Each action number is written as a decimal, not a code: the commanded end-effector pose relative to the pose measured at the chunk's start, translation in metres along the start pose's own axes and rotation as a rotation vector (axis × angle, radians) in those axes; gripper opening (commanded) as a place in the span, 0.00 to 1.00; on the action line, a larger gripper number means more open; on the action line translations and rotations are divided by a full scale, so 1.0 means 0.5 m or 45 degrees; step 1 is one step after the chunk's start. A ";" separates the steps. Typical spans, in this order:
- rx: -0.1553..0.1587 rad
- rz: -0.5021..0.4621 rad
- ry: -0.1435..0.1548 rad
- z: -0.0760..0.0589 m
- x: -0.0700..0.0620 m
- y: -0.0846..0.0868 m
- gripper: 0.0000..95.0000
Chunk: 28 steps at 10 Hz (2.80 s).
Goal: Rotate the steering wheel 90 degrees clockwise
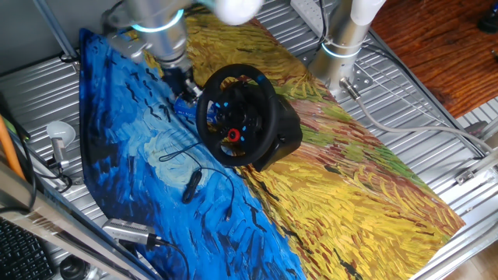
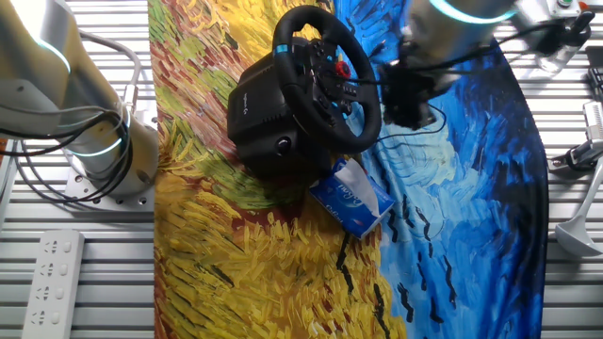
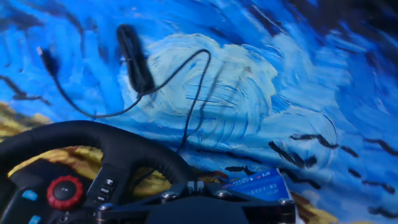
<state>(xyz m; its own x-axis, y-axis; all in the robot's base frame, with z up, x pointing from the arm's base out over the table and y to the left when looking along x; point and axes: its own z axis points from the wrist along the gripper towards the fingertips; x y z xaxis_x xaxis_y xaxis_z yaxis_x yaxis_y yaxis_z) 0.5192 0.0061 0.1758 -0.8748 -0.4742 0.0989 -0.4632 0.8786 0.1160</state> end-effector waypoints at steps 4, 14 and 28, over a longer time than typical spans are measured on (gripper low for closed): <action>-0.281 -0.275 0.302 -0.056 0.014 0.037 0.00; -0.501 -0.443 0.442 -0.060 0.085 0.114 0.00; -0.522 -0.489 0.424 -0.075 0.076 0.120 0.00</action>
<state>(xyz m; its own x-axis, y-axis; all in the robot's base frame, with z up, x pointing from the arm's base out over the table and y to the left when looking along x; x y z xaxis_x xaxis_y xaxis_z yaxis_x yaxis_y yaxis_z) 0.4628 0.0390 0.2245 -0.5426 -0.7915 0.2814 -0.5752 0.5942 0.5622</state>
